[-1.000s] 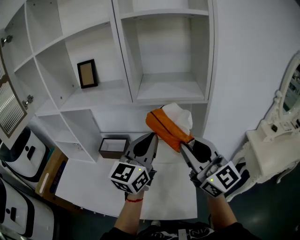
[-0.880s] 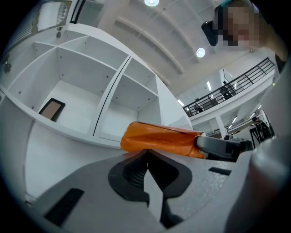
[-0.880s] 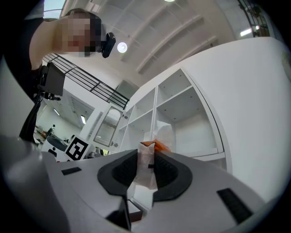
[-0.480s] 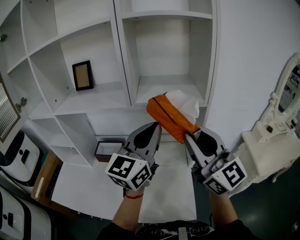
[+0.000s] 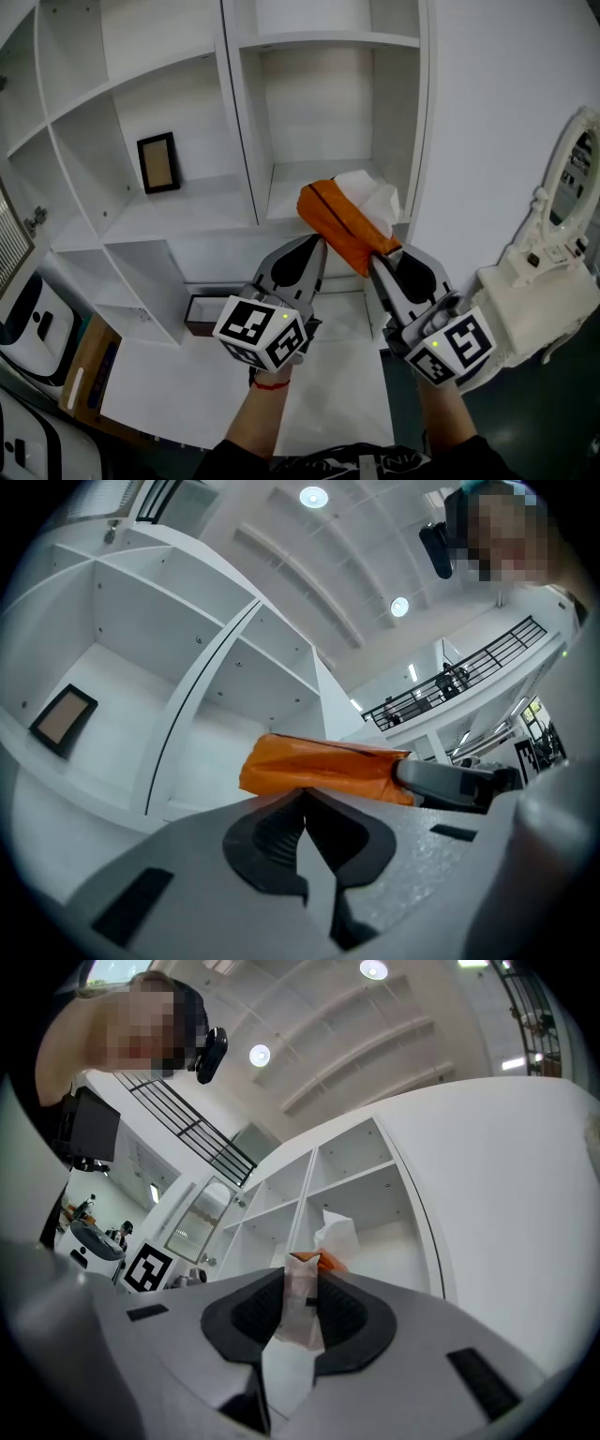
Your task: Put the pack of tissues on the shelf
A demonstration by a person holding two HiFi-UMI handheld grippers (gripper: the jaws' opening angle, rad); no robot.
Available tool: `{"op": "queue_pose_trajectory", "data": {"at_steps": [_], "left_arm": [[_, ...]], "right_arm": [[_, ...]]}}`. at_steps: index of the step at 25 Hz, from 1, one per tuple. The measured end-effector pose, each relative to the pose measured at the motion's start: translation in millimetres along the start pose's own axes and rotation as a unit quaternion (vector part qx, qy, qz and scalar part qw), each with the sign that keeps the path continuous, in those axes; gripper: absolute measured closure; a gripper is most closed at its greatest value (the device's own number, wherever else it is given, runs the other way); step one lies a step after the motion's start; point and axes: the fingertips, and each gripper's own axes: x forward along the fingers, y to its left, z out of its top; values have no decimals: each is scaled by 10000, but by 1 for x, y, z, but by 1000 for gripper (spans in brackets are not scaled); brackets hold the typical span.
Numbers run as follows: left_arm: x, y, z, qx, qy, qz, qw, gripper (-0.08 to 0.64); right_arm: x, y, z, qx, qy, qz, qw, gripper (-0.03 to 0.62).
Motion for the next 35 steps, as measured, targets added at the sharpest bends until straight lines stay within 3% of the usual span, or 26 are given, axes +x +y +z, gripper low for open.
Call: {"op": "queue_pose_trajectory", "data": {"at_steps": [7, 15, 19, 35], "left_arm": [[5, 15, -14, -49, 139, 32, 9999, 552], [3, 37, -23, 186, 318, 191, 9991, 552], [0, 48, -26, 256, 426, 299, 9983, 552], [-9, 67, -36, -96, 595, 204, 9980, 552]], "right_arm": [[21, -3, -12, -231, 454, -174, 9986, 509], [51, -5, -22, -676, 763, -350, 9942, 509], [67, -8, -28, -685, 920, -393, 9926, 509], [117, -33, -52, -647, 1396, -863, 9843, 508]]}}
